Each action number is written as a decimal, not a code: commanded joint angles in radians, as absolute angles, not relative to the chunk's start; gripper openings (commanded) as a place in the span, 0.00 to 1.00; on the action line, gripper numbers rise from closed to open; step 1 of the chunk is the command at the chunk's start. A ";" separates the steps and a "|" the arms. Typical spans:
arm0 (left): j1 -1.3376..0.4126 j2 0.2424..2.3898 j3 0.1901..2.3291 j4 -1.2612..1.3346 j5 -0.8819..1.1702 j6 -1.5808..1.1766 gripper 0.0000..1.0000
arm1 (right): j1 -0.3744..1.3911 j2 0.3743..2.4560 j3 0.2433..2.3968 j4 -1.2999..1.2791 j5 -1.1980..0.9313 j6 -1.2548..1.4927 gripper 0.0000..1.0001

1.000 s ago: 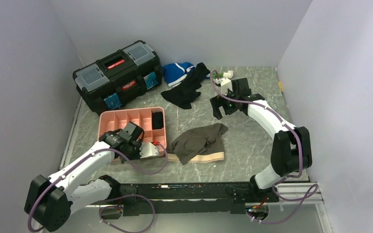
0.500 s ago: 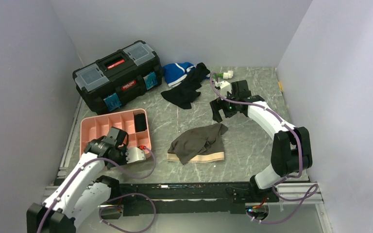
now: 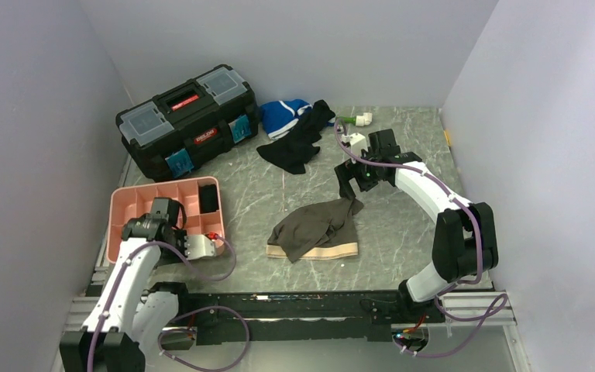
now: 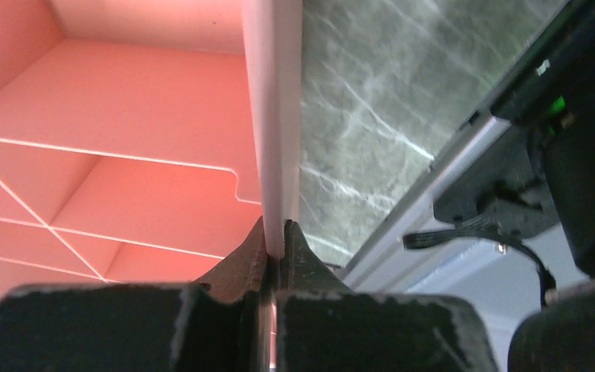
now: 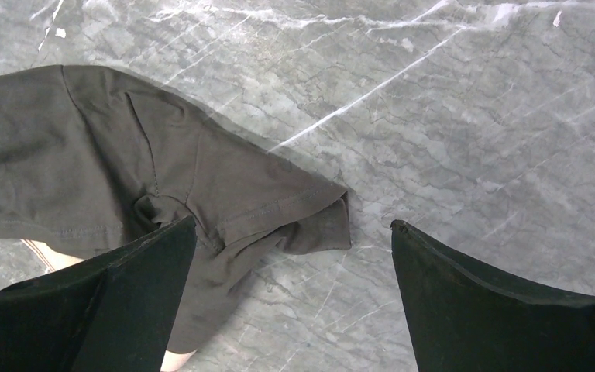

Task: Roll the underwear
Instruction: Move the storage box to the corner of the board.

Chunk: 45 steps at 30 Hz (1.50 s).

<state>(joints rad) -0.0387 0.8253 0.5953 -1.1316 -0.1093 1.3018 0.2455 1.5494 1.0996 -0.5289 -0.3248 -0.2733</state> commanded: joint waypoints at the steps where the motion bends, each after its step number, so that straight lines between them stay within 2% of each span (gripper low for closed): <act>1: -0.004 0.899 0.696 -1.307 -0.217 1.400 0.05 | 0.242 1.515 1.125 -0.541 -0.351 -0.292 0.98; 20: 0.150 0.931 0.713 -1.255 -0.263 1.520 0.30 | 0.242 1.544 1.131 -0.536 -0.359 -0.302 0.98; 23: 0.157 0.920 0.757 -1.279 -0.249 1.523 0.36 | 0.242 1.534 1.135 -0.588 -0.384 -0.342 0.98; 24: 0.158 0.916 0.784 -1.303 -0.234 1.517 0.40 | 0.243 1.520 1.133 -0.609 -0.399 -0.365 0.99; 27: 0.158 0.909 0.899 -1.363 -0.149 1.491 0.60 | 0.257 1.488 1.121 -0.671 -0.436 -0.440 0.99; 28: 0.158 0.908 0.950 -1.382 -0.102 1.474 0.70 | 0.266 1.475 1.111 -0.685 -0.440 -0.462 0.99; 30: 0.158 0.912 1.046 -1.415 -0.003 1.433 0.96 | 0.291 1.456 1.091 -0.710 -0.442 -0.499 0.99; 31: 0.158 0.914 1.093 -1.417 0.053 1.398 0.99 | 0.303 1.446 1.077 -0.718 -0.440 -0.511 0.99; 34: 0.146 0.920 1.197 -1.379 0.266 1.242 0.99 | 0.337 1.424 1.046 -0.756 -0.423 -0.542 0.97; 38: 0.091 0.920 1.214 -1.241 0.453 0.945 0.99 | 0.357 1.386 1.000 -0.834 -0.404 -0.588 0.95; 41: 0.050 0.904 1.161 -1.111 0.500 0.769 0.99 | 0.362 1.348 0.949 -0.887 -0.392 -0.621 0.95; 45: 0.010 0.886 1.087 -0.969 0.485 0.685 1.00 | 0.393 1.304 0.860 -0.864 -0.369 -0.618 0.96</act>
